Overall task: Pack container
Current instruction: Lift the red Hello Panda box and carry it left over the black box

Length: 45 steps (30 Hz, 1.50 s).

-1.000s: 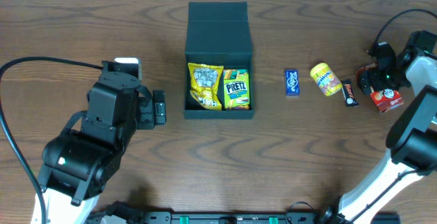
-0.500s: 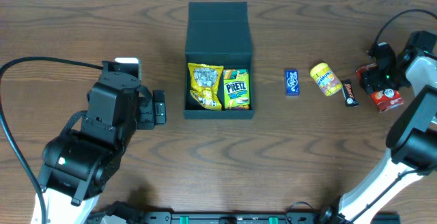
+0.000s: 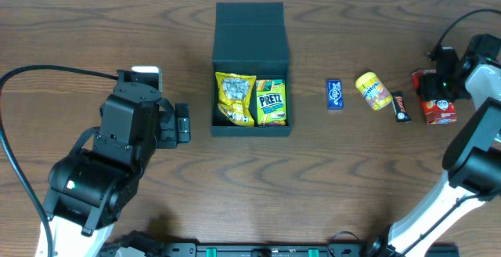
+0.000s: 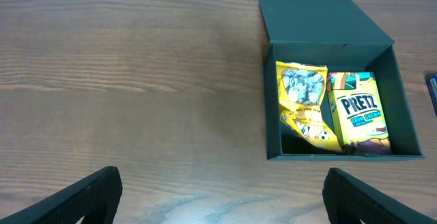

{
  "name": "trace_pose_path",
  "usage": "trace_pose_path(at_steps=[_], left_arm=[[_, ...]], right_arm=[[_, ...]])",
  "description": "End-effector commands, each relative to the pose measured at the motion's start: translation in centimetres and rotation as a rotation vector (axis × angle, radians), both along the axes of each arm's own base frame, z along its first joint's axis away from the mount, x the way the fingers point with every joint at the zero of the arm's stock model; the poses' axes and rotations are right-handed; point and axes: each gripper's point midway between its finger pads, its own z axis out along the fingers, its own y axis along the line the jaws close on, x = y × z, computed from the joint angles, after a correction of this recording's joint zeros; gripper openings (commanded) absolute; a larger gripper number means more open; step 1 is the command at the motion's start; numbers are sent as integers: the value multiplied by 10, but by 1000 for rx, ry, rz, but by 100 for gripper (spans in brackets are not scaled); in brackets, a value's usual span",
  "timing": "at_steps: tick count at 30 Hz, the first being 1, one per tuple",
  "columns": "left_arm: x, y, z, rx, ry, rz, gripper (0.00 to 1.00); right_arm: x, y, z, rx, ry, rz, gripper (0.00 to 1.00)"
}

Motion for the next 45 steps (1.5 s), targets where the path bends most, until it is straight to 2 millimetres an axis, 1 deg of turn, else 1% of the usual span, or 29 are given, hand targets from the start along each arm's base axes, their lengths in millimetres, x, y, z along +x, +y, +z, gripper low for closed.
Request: trace_pose_path(at_steps=[1, 3, 6, 10, 12, 15, 16, 18, 21, 23, 24, 25, 26, 31, 32, 34, 36, 39, 41, 45], left_arm=[[1, 3, 8, 11, -20, 5, 95], [1, 3, 8, 11, -20, 5, 95], [1, 3, 8, 11, -20, 5, 95], [1, 3, 8, 11, -20, 5, 95], [1, 3, 8, 11, -19, 4, 95], [1, 3, 8, 11, -19, 4, 95], [1, 3, 8, 11, -20, 5, 95], [1, 3, 8, 11, -20, 5, 95], [1, 3, 8, 11, -19, 4, 95], [1, 3, 8, 11, -20, 5, 95], [1, 3, 8, 11, -19, 4, 95], [1, 3, 8, 11, -19, 4, 95], [1, 3, 8, 11, -19, 4, 95], [1, 3, 8, 11, -19, 4, 95], [1, 3, 8, 11, -19, 4, 95], [1, 3, 8, 11, -20, 5, 95], [1, 3, 8, 11, -19, 4, 95], [1, 3, 8, 11, -19, 4, 95], [1, 3, 8, 11, -20, 5, 95], [1, 3, 8, 11, -20, 5, 95]], right_arm=[[13, 3, 10, 48, -37, -134, 63], [21, 7, 23, 50, -68, -157, 63], [31, 17, 50, 43, -114, -151, 63], [43, 40, 89, 35, -184, -121, 64], [48, 58, 112, 41, -229, -107, 64], [54, 97, 150, 55, -302, -69, 64], [55, 108, 159, 63, -318, -61, 64], [56, 137, 177, 89, -352, -45, 64], [54, 176, 193, 138, -373, -33, 65], [51, 202, 197, 171, -368, -22, 65], [49, 221, 195, 195, -352, -13, 64], [43, 246, 192, 229, -323, -12, 64], [37, 266, 189, 255, -297, -10, 63], [21, 334, 188, 324, -258, 30, 63], [18, 344, 187, 332, -252, 32, 62], [9, 364, 185, 326, -241, 6, 61], [3, 376, 181, 302, -238, -31, 61], [-8, 403, 170, 270, -230, -62, 61], [-10, 411, 161, 241, -227, -73, 60], [-16, 425, 136, 202, -189, -87, 59]])
